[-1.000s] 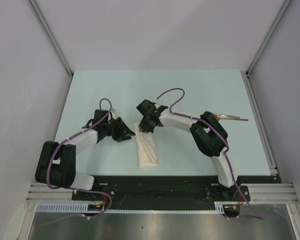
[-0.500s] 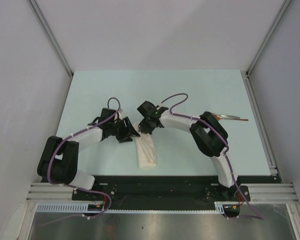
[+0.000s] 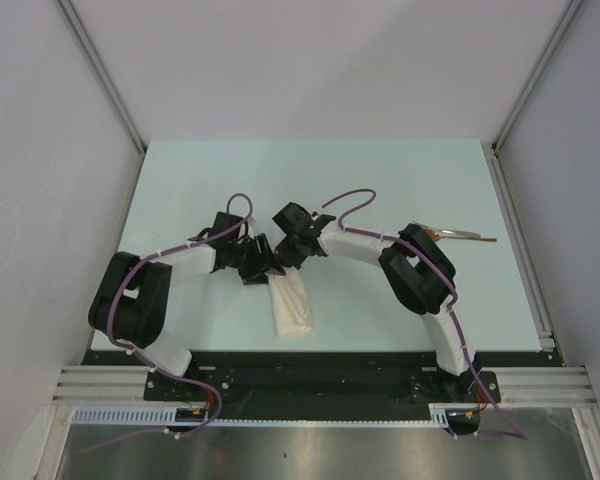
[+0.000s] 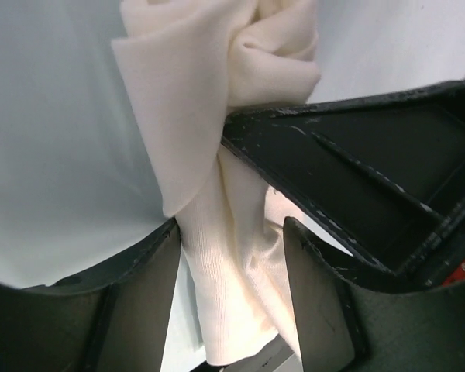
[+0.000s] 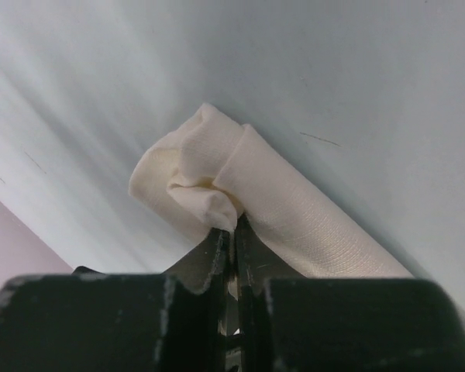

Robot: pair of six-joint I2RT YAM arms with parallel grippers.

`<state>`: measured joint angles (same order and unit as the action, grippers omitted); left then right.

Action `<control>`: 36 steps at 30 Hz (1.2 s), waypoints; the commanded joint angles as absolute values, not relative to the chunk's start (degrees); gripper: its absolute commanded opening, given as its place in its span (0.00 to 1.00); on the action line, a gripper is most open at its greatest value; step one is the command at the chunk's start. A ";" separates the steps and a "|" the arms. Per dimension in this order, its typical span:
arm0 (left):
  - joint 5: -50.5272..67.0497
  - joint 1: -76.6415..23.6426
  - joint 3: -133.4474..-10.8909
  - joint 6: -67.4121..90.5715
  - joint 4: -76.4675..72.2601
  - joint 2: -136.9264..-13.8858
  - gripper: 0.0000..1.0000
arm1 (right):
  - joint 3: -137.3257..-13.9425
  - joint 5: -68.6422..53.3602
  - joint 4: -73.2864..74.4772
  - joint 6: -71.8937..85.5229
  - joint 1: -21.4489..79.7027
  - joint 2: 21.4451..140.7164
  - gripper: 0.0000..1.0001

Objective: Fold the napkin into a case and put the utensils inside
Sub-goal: Fold the 2/3-rectangle-folded napkin at the center of the board.

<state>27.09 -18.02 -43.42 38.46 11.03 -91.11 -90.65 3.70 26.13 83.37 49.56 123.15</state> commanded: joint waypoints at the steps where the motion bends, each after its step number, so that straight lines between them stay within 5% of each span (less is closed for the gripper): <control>1: 25.67 -18.63 -45.97 38.32 10.90 -92.64 0.59 | -91.05 3.34 25.05 83.59 50.10 120.50 0.08; 10: 23.03 -18.28 -42.28 38.94 11.07 -92.29 0.32 | -91.32 2.73 25.05 76.56 49.40 119.71 0.19; 19: 22.24 -17.58 -41.31 38.23 11.43 -92.64 0.25 | -90.26 -3.51 20.92 57.34 48.16 114.70 0.62; 24: 21.97 -17.49 -41.75 37.88 12.04 -92.46 0.25 | -85.80 -9.12 21.44 48.09 47.46 108.99 0.74; 29: 22.76 -17.40 -42.19 37.79 12.39 -92.11 0.25 | -74.90 -16.85 17.42 41.59 45.97 102.84 0.72; 32: 23.03 -17.40 -42.63 37.62 12.83 -91.85 0.25 | -63.75 -19.92 8.39 42.88 45.53 97.75 0.60; 33: 23.20 -17.40 -42.71 37.44 13.09 -91.76 0.25 | -61.37 -20.47 3.83 43.85 45.44 96.78 0.48; 36: 22.85 -17.32 -43.15 37.00 13.54 -91.41 0.25 | -54.15 -20.74 -2.78 45.43 45.79 93.87 0.38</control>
